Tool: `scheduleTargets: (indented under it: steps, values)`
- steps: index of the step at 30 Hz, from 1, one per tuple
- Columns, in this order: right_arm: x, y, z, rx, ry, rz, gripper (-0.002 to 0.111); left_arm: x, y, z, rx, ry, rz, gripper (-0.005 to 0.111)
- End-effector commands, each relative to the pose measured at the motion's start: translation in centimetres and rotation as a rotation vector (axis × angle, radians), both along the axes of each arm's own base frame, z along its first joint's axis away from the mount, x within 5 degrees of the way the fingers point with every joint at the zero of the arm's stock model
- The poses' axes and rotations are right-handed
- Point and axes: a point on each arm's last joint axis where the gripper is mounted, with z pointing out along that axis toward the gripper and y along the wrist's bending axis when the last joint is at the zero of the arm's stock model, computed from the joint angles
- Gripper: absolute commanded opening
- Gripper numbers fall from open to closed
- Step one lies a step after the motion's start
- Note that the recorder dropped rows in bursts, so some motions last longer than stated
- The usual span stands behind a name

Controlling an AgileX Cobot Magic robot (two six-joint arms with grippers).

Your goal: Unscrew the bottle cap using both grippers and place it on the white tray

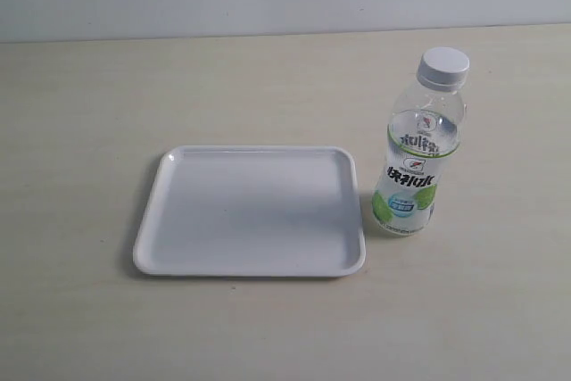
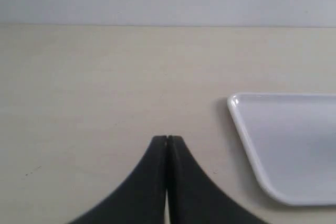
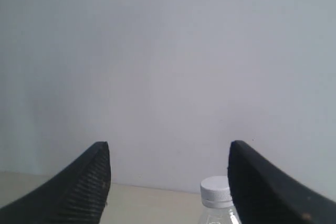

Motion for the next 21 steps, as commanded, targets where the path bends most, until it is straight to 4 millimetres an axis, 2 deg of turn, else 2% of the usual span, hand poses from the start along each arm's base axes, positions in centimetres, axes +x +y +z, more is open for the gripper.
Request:
scheduleTargets:
  steps: [1, 5, 8, 11, 14, 17, 21]
  values:
    - [0.0, 0.0, -0.2, 0.023, 0.022, 0.013, 0.062, 0.0, 0.0, 0.1, -0.003, -0.017, -0.005, 0.0]
    - [0.1, 0.1, -0.6, 0.009, 0.059, 0.014, 0.062, 0.0, 0.0, 0.1, -0.003, -0.017, -0.005, 0.0]
    - [-0.1, 0.0, 0.0, 0.034, 0.001, 0.013, 0.062, 0.0, 0.0, 0.1, -0.003, -0.017, -0.005, 0.0]
    - [-0.4, -0.3, 1.1, 0.085, -0.121, 0.0, 0.072, 0.0, 0.0, 0.1, -0.003, -0.017, -0.005, 0.0]
    - [0.0, -0.8, 1.7, 0.038, -0.137, -0.091, 0.078, 0.0, 0.0, 0.1, -0.003, -0.017, -0.005, 0.0]
    - [1.4, -1.0, 1.5, -0.002, -0.059, -0.182, 0.078, 0.0, 0.0, 0.1, -0.003, -0.017, -0.005, 0.0]
    - [3.2, 0.1, -0.3, -0.131, 0.132, -0.149, 0.078, 0.0, 0.0, 0.1, -0.003, -0.017, -0.005, 0.0]
